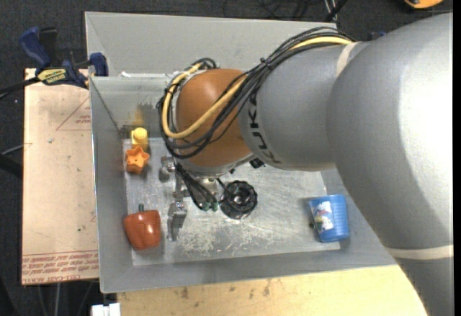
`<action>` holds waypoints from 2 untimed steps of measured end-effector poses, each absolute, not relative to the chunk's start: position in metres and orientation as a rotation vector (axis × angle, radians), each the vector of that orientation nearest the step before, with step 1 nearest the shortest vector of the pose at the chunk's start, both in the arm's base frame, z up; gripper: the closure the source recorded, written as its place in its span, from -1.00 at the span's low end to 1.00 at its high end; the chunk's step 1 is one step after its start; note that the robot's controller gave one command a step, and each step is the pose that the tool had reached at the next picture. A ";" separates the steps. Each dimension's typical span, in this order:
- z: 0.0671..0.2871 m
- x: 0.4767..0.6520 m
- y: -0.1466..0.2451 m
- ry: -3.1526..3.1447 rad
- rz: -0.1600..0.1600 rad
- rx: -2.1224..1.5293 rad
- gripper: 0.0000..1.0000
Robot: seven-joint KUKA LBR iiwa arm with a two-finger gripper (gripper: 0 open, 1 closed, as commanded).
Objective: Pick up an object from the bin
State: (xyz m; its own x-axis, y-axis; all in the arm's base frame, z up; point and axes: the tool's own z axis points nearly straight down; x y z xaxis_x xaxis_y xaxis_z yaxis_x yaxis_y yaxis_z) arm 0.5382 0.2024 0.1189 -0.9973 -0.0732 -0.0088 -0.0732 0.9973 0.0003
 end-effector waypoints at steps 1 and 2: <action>0.080 0.525 0.234 3.121 0.004 -0.360 -1.00; 0.070 0.511 0.246 3.114 0.003 -0.417 1.00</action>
Offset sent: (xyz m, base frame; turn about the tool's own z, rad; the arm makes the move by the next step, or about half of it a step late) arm -0.0269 0.0428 -0.0489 -0.1952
